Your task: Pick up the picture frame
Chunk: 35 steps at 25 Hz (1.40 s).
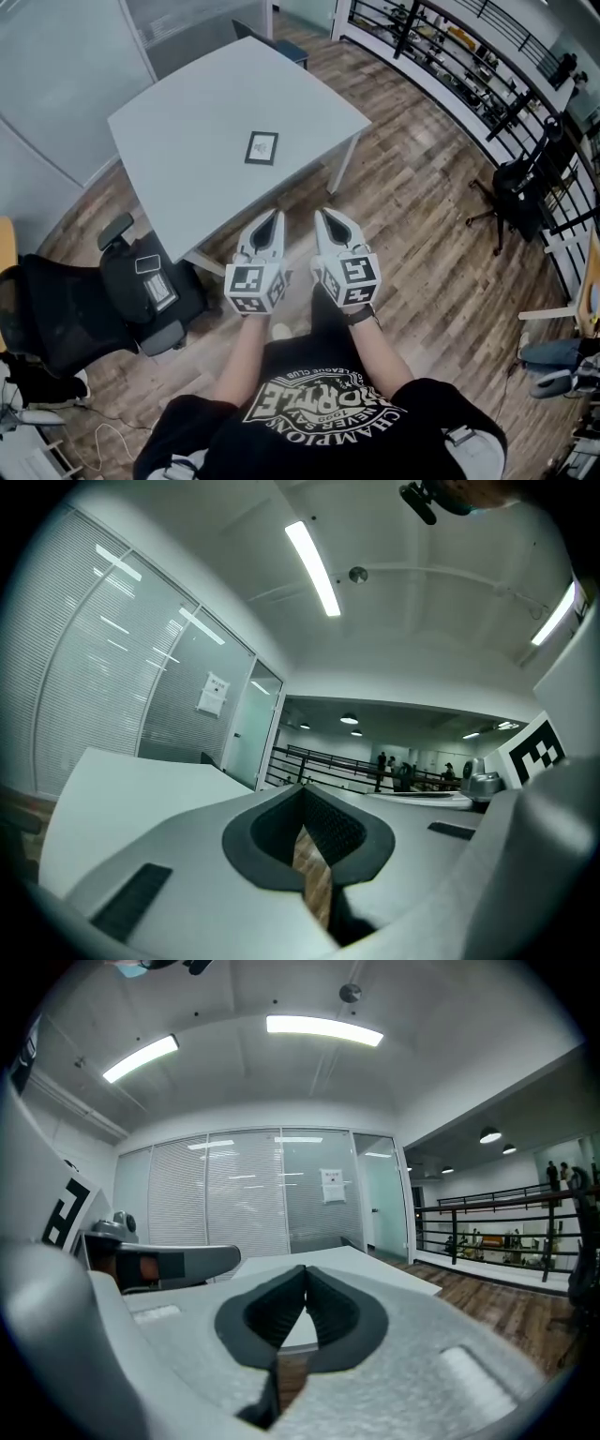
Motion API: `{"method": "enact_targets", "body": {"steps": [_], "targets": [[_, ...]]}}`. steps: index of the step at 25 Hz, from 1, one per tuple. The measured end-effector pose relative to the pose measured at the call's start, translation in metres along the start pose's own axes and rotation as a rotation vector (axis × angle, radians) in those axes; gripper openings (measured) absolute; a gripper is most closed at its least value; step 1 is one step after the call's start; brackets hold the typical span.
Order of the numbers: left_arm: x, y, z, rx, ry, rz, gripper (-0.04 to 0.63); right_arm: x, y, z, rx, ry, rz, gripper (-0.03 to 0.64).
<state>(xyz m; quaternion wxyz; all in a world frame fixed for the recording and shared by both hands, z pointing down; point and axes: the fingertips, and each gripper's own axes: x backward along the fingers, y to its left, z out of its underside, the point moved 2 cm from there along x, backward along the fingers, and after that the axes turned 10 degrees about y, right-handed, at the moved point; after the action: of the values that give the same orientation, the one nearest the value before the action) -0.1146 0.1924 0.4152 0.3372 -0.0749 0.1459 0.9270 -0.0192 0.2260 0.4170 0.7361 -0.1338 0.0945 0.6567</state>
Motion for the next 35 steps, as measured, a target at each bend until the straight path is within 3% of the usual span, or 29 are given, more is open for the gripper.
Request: {"method": "enact_targets", "body": {"steps": [10, 18, 24, 28, 35], "targets": [[-0.154, 0.038, -0.044, -0.003, 0.012, -0.043, 0.005, -0.123, -0.102, -0.051, 0.004, -0.013, -0.070, -0.002], [-0.254, 0.064, -0.073, 0.031, 0.011, -0.132, 0.005, -0.212, -0.184, -0.095, 0.022, 0.002, -0.147, -0.002], [-0.284, 0.092, -0.063, 0.074, 0.040, -0.225, 0.005, -0.266, -0.197, -0.083, 0.007, 0.072, -0.244, -0.002], [-0.288, 0.123, -0.051, 0.106, 0.076, -0.285, 0.005, -0.301, -0.181, -0.074, 0.016, 0.125, -0.316, -0.002], [-0.302, 0.187, -0.047, 0.123, 0.093, -0.310, 0.005, -0.370, -0.153, -0.070, 0.050, 0.185, -0.378, -0.002]]}}
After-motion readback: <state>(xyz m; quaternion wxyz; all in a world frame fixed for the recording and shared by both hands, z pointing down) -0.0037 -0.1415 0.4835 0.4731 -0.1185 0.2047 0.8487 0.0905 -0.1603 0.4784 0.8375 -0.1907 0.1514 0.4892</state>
